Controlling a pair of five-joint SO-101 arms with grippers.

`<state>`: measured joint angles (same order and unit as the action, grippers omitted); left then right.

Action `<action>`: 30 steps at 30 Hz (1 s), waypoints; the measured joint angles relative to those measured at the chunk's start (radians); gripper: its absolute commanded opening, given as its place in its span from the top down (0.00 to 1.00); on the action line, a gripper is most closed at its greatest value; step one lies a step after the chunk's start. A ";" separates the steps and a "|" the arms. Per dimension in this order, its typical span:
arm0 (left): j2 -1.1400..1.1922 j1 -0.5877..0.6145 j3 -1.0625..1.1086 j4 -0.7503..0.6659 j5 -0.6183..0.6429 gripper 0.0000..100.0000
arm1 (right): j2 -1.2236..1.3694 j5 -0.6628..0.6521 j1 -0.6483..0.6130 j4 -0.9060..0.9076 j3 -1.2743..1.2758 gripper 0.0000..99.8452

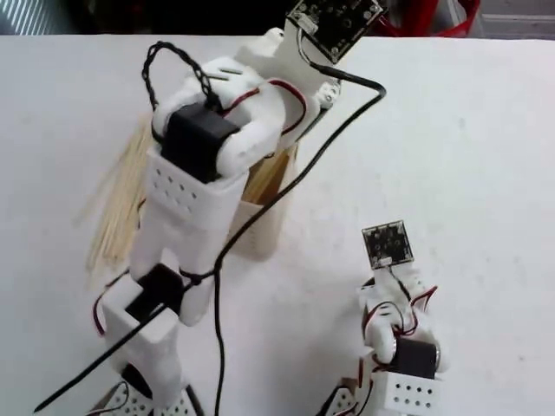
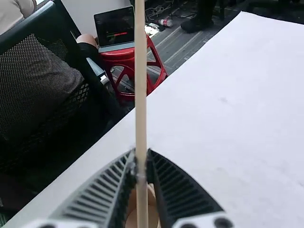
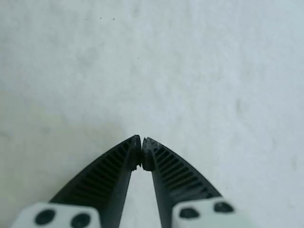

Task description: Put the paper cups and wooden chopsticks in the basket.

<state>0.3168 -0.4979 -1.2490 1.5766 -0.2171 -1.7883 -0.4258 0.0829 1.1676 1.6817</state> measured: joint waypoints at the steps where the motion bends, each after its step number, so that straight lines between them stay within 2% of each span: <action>1: -0.006 0.000 -0.028 0.035 -0.009 0.98 | 0.000 0.000 0.000 0.000 0.000 0.98; 4: -0.043 0.005 -0.081 0.172 -0.023 0.98 | 0.000 0.000 0.000 0.000 0.000 0.98; 7: -0.107 0.101 0.000 0.204 -0.015 0.98 | 0.000 0.000 0.000 0.000 0.000 0.98; 11: -0.256 0.239 0.288 0.206 -0.014 0.98 | 0.000 0.000 -0.002 0.000 0.000 0.98; 17: -0.595 0.267 0.776 0.198 -0.015 0.98 | 0.000 0.000 -0.002 0.000 0.000 0.98; 23: -0.893 0.227 1.030 -0.106 0.005 0.98 | 0.000 0.000 -0.002 0.000 0.000 0.98; 30: -0.918 0.083 1.286 -0.614 0.014 0.98 | 0.000 0.000 0.000 0.000 0.000 0.98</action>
<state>-0.6007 -0.4150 0.0368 0.9628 -0.2033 -1.7883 -0.4258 0.0829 1.1676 1.6817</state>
